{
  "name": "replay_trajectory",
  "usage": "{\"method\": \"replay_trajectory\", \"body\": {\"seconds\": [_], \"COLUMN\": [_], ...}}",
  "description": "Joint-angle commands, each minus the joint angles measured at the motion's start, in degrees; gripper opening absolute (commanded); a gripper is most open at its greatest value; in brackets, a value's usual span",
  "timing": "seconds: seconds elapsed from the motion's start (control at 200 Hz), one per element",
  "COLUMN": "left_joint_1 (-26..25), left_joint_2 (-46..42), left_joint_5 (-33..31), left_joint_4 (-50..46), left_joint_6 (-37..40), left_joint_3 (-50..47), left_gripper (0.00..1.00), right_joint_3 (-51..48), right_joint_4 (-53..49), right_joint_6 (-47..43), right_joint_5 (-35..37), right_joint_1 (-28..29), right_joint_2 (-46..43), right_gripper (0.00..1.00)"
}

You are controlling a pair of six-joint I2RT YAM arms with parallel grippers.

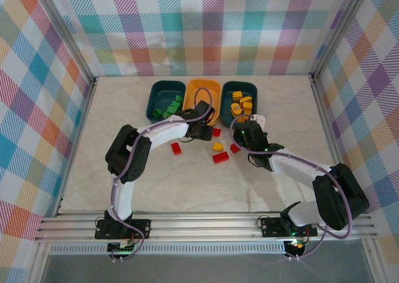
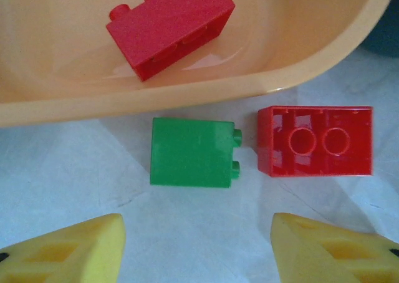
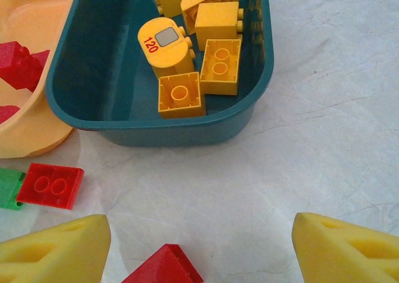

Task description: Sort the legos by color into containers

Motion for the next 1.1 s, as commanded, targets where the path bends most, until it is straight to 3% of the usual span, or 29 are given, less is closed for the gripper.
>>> {"method": "replay_trajectory", "body": {"seconds": [0.0, 0.41, 0.615, 0.77, 0.975, 1.095], "left_joint_1": [0.13, 0.56, 0.75, 0.55, -0.15, 4.41], "left_joint_2": [2.89, 7.74, 7.86, 3.31, -11.06, -16.63], "left_joint_5": [-2.83, -6.39, -5.06, -3.40, -1.17, 0.28], "left_joint_4": [1.78, 3.32, 3.84, 4.36, 6.36, 6.61], "left_joint_6": [3.61, 4.19, 4.38, 3.50, 1.97, 0.55], "left_joint_3": [1.62, 3.89, 3.19, -0.71, -9.12, -9.88], "left_gripper": [0.64, 0.58, 0.42, 0.34, 0.29, 0.28], "right_joint_3": [-0.28, -0.29, -0.33, -0.33, -0.32, -0.28], "right_joint_4": [0.55, 0.77, 0.78, 0.88, 1.17, 1.35], "right_joint_6": [1.17, 0.91, 0.84, 0.83, 0.91, 0.85], "right_joint_5": [-0.50, -0.71, -0.83, -0.82, -0.94, -1.38], "right_joint_1": [-0.32, -0.50, -0.55, -0.59, -0.59, -0.54], "right_joint_2": [-0.65, -0.55, -0.48, -0.33, -0.25, 0.07], "right_gripper": [0.77, 0.77, 0.76, 0.76, 0.76, 0.76]}}
